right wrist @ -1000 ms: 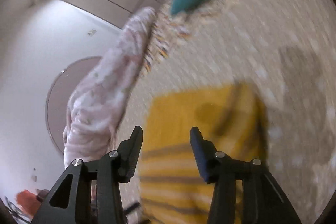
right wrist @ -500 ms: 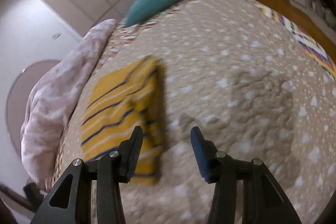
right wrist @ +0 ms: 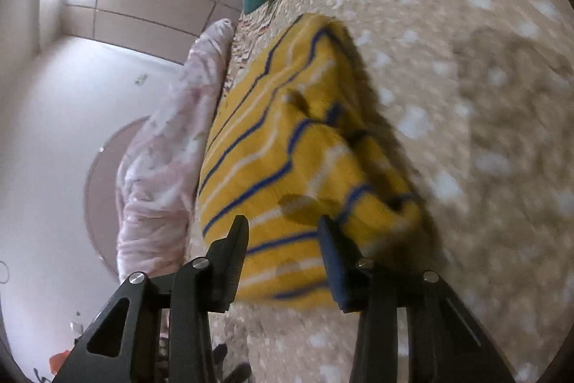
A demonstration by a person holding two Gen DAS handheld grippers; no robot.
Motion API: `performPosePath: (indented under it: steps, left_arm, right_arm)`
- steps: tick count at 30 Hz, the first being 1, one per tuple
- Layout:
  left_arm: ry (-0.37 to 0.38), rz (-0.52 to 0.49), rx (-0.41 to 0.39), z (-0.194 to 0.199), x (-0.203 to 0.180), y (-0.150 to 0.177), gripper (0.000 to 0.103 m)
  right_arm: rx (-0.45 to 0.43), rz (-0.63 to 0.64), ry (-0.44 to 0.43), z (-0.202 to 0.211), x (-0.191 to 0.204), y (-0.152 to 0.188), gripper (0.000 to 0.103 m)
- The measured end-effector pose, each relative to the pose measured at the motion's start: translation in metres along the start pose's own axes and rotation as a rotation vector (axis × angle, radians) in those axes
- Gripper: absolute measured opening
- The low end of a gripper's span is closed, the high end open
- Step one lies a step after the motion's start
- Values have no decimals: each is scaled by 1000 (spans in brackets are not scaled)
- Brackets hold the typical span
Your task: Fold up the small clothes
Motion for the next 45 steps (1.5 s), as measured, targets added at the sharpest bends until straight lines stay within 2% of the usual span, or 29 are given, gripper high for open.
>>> performPosePath:
  steps: [3,5,6,8,10,15,25,32,41,45]
  left_arm:
    - [-14,-4,-6,-4,-4,0,99]
    - [-25,-13,-10,-6,-7,1,101]
    - [-32,-22,-12,-6,-8,1,102]
    - [-35,-31,-18,-7,-8,1,103]
    - [-32,-24,-30,-7,-8,1,103]
    - [-30,-19,-35,-7,-9,3,103]
    - [-47,-13,15,-8,-9,2,103]
    - [-67,-1,8,-5,-10,4,103]
    - [-83,-2,-14,-3,-12,7,103]
    - [-89,-2,-21,-2,-12,8,103]
  right_arm:
    - [-12,25,23,17,-7,11,43]
    - [-18,46,74,30,-11,20,48]
    - [-30,68,86,39,-10,26,58]
    - [-57,104,131,53,-12,36,69]
    - [-83,135,194,65,-16,47,69]
    - [-122,170,263,90,-27,68,69]
    - [-140,382,485,71,-12,93,70]
    - [-158,471,568,66,-9,103,74]
    - [-183,602,721,49,-3,116,84]
    - [-190,598,724,48,-3,116,88]
Point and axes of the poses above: each gripper's, at about its wrist camera, not at the fingertips, and z roughly against the way its jaws point, x to its left, y to its underside, the point moved 6 cm from there along -z, roughly the way its jaws point, and after that the axes turned 4 degrees about y, right-handed, at the moved point
